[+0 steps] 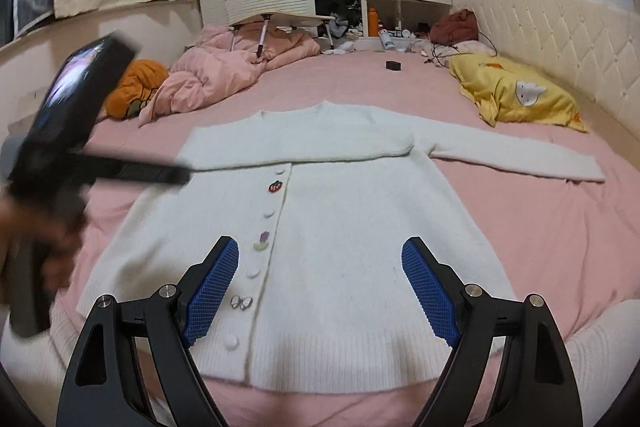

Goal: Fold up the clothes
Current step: 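Move the right tool toward the cuff of the other sleeve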

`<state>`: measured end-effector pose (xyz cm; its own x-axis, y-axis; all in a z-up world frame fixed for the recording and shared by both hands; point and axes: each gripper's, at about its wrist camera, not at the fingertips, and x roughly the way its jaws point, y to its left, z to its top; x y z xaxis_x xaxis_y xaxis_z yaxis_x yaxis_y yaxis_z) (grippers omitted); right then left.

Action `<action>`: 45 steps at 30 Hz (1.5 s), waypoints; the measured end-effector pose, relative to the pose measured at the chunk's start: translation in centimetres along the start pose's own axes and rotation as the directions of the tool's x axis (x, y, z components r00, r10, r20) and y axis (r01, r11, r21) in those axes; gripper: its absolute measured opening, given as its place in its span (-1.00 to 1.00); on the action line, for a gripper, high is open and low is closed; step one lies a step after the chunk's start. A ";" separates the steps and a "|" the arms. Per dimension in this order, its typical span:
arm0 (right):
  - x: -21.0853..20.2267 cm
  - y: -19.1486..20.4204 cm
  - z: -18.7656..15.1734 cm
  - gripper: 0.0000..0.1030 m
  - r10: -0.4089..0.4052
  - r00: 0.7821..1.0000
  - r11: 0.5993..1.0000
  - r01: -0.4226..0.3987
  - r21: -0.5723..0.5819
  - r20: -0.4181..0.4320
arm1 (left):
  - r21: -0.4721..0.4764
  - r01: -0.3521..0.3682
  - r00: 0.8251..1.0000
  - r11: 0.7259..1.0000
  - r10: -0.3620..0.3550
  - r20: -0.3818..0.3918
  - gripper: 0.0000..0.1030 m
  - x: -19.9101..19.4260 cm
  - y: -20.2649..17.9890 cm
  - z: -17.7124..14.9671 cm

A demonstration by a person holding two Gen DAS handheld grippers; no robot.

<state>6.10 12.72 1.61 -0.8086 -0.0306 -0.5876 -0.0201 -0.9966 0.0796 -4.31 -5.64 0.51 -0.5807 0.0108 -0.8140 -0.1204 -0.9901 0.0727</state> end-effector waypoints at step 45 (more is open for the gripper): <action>-0.2 0.3 -0.5 0.63 0.019 0.999 1.000 -0.018 0.012 -0.045 | -0.069 0.065 0.994 0.995 -0.059 0.093 0.79 -0.1 1.7 -10.7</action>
<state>6.55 12.43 1.34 -0.7815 -0.0529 -0.6217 -0.0125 -0.9949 0.1003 4.14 -8.81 -5.43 -0.6449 0.0819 -0.7599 -0.1021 -0.9946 -0.0205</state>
